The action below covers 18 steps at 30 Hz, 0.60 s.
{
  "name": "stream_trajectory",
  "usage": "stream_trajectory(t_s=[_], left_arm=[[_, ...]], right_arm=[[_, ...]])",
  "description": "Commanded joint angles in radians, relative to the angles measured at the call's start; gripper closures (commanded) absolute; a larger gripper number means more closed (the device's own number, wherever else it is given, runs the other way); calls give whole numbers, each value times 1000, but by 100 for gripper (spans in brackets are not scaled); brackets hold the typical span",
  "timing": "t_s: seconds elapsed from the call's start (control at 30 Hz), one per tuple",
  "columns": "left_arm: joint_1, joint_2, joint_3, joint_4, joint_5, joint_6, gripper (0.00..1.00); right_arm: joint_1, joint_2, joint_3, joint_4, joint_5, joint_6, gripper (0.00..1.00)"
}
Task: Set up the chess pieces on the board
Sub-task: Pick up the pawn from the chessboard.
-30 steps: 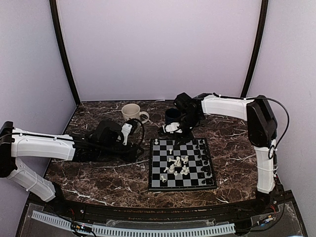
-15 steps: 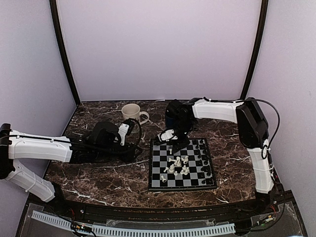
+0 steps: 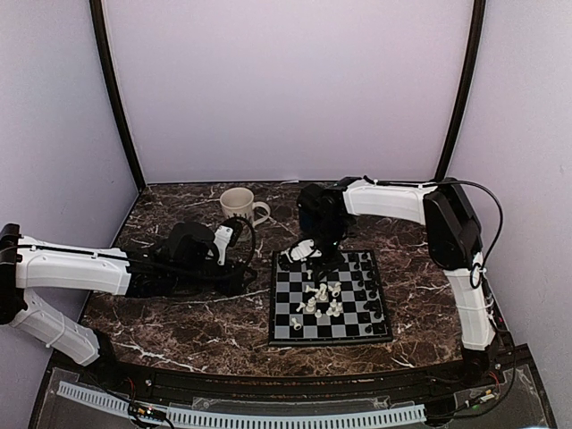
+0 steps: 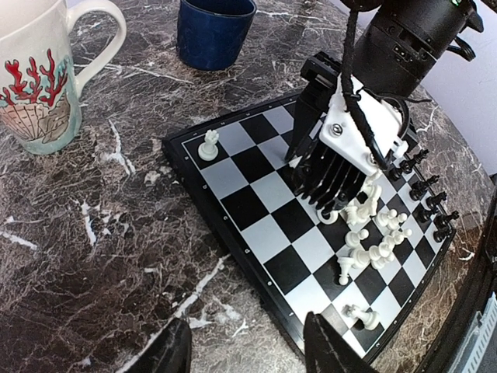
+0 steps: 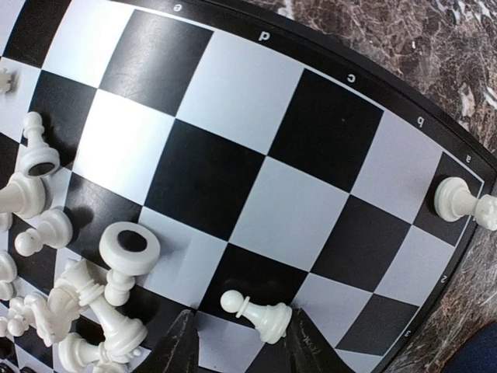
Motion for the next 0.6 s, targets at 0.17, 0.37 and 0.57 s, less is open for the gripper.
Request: stream_trajectory(t_s=[0.17,0.37,0.57], left_arm=[[6,-9,-12,35,6,-9,48],[6,0,-10,41,8,-9,48],[6,11,-5,41,16,-10,48]], right_arm=[[14,1,-18,-40,31,1,63],[14,-23,-54,45,70,53,68],[13,-19,-45,116,79,129,71]])
